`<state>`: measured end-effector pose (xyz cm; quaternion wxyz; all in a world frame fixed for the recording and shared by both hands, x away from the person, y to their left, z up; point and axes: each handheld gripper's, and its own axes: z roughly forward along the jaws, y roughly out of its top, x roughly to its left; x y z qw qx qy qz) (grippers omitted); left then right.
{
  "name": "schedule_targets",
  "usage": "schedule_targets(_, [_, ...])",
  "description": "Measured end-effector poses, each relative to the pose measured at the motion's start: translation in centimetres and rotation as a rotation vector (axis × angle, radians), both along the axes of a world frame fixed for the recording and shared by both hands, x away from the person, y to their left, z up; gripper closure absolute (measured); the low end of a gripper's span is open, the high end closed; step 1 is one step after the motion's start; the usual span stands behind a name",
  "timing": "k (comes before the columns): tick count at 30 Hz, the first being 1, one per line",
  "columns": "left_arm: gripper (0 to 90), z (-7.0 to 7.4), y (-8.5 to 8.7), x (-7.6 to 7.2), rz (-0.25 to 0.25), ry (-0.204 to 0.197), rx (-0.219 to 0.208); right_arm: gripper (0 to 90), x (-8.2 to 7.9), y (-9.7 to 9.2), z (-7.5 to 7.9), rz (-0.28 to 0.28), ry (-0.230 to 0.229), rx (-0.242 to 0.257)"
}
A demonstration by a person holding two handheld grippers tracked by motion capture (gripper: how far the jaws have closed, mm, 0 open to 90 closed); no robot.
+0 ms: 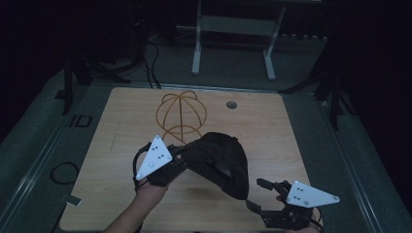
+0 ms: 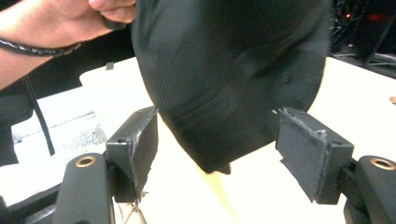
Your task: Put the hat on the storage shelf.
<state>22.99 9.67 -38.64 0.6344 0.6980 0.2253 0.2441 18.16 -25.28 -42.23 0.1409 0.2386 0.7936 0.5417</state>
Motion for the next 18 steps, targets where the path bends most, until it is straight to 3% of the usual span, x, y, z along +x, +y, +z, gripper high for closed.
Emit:
schedule_targets(4, [87.9,-0.2,0.8,0.0,-0.071,-0.027,0.015,34.7,0.2,-1.8,0.9,-0.008,-0.020,0.033])
schedule_targets(7, [87.9,-0.1,1.4,0.0,-0.130,-0.042,0.027,36.1,0.4,-2.5,1.9,-0.023,-0.049,0.029])
schedule_targets(11, [87.8,0.4,2.2,0.1,-0.246,-0.044,0.023,36.5,0.5,-2.0,3.1,-0.011,-0.107,-0.009])
schedule_targets(12, [87.8,0.4,2.2,0.1,-0.246,-0.044,0.023,36.5,0.5,-2.0,3.1,-0.011,-0.107,-0.009])
schedule_targets(16, [87.8,0.6,2.6,0.5,-0.333,-0.005,0.003,36.4,0.2,0.4,4.2,0.099,-0.149,-0.041])
schedule_targets(18, [87.8,0.5,2.4,0.5,-0.349,-0.006,0.006,36.2,0.1,1.6,4.4,0.143,-0.175,-0.058])
